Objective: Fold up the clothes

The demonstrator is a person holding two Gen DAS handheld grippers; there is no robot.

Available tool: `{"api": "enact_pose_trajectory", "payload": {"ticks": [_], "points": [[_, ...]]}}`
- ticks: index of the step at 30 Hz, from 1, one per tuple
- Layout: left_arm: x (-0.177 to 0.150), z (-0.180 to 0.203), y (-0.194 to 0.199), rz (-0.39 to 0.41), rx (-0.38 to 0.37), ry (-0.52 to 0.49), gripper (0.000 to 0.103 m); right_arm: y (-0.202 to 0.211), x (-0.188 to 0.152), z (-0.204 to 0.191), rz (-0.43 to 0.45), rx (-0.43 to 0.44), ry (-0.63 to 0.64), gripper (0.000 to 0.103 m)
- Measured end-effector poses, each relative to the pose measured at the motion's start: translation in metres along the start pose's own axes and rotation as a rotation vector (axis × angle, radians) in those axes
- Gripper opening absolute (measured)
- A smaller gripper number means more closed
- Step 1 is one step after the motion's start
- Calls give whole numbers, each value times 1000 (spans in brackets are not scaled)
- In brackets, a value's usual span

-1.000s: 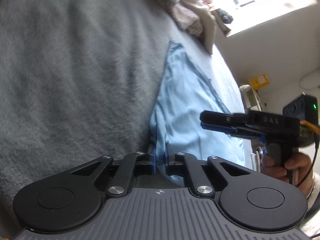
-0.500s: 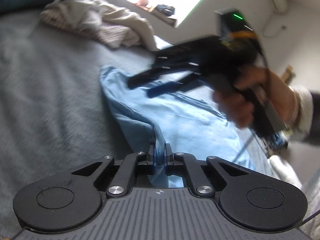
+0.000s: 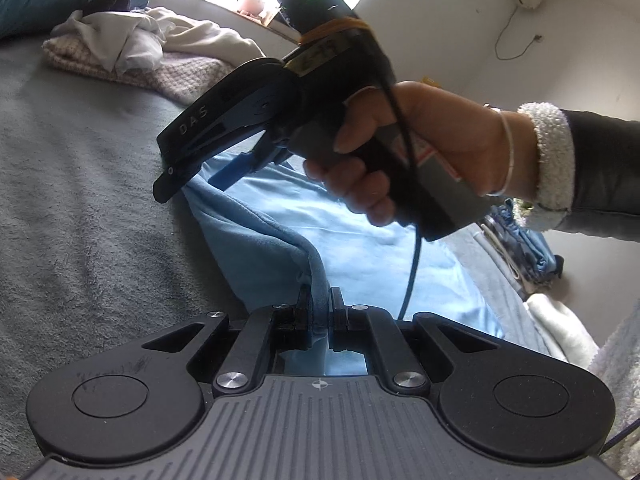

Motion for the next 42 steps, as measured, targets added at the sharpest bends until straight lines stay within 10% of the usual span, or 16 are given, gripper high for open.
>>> {"api": "enact_pose_trajectory", "payload": {"ticks": [15,24,42], "points": [[-2,3,-2,-11,-2,-7,5,-16,1,-5,35,-112,137,39],[-2,3,3,11,-1,3,5,-8,-1,17,64,-80,38,7],[13,3,5,72,9,88,5,37,-17,81,191,11,-174,5]]}}
Point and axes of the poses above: each gripper's, at about its wrist camera, not at the fingertips, and y roughly against the way its jaws point, z to its right, x to its top, the point moved 5 cm from there along -y, roughly the way its jaws point, and after that the axes turned 10 degrees about -x, right-handed, at the moved point
